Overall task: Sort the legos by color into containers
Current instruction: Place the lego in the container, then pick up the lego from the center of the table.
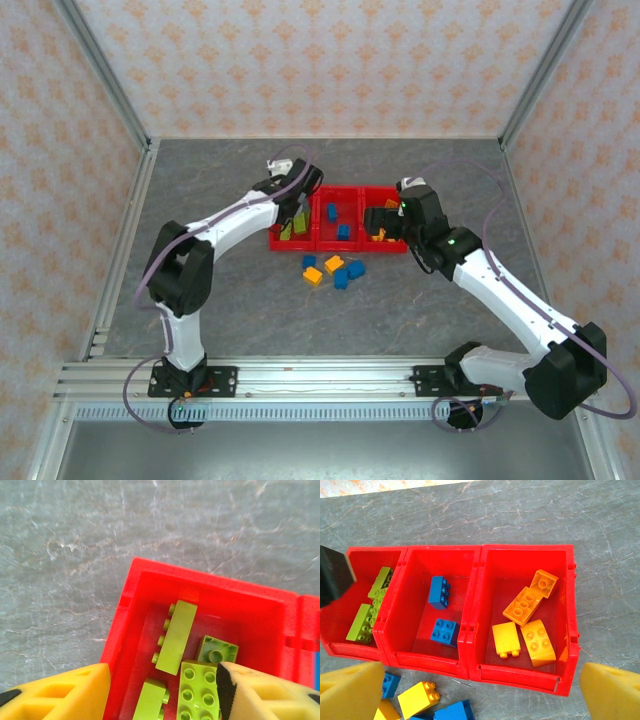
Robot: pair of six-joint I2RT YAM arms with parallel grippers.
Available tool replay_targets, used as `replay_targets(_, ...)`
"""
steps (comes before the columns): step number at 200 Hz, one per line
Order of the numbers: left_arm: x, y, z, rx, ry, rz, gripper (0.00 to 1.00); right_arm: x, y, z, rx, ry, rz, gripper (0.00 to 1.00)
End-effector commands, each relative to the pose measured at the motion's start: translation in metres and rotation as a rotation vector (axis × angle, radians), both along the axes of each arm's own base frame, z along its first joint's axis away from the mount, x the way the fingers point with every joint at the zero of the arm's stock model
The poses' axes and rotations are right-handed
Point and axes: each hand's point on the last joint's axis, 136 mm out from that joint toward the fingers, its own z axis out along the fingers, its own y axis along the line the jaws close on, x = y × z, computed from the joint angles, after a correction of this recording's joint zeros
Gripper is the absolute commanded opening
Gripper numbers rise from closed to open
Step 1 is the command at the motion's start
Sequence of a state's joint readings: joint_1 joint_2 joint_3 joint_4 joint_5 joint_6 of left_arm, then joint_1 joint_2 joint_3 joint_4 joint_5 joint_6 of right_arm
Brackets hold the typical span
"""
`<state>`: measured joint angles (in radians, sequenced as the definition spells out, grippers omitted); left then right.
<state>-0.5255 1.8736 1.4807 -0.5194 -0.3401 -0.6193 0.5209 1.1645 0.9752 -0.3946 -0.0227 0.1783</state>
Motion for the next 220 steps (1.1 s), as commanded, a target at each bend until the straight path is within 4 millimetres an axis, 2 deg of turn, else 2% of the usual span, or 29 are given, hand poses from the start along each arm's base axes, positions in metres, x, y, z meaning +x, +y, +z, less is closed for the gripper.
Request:
replay_targets(1,-0.010,-0.005,0.028,-0.027,-0.062,-0.028,0.68,0.004,0.001,0.007,-0.014,-0.023,0.001,1.00)
replay_targets(25,-0.029,-0.019,0.033,-0.054,-0.074,-0.084,0.80,0.005,0.002,0.007,-0.011,-0.022,0.004,1.00)
replay_targets(65,-0.067,-0.040,0.020,-0.074,-0.042,-0.156,0.99,0.004,0.004,0.008,-0.003,-0.020,0.011,1.00)
replay_targets(100,-0.102,-0.050,0.005,-0.094,0.008,-0.171,0.99,0.007,0.006,0.001,-0.008,-0.001,0.014,1.00)
replay_targets(120,-0.119,-0.043,-0.005,-0.137,0.011,-0.074,0.99,0.007,0.008,0.000,-0.003,0.003,0.017,1.00)
replay_targets(128,-0.126,-0.039,-0.012,-0.194,0.005,0.001,0.98,0.007,0.009,0.000,0.000,0.005,0.019,1.00)
replay_targets(154,-0.145,-0.058,-0.031,-0.433,-0.055,0.092,0.93,0.008,0.012,-0.001,0.012,0.013,0.027,1.00)
replay_targets(187,-0.155,-0.072,-0.046,-0.516,-0.066,0.176,0.91,0.007,0.012,0.000,0.011,0.017,0.031,1.00)
replay_targets(220,-0.157,-0.095,-0.062,-0.547,-0.030,0.156,0.85,0.006,0.012,-0.001,0.015,0.013,0.032,1.00)
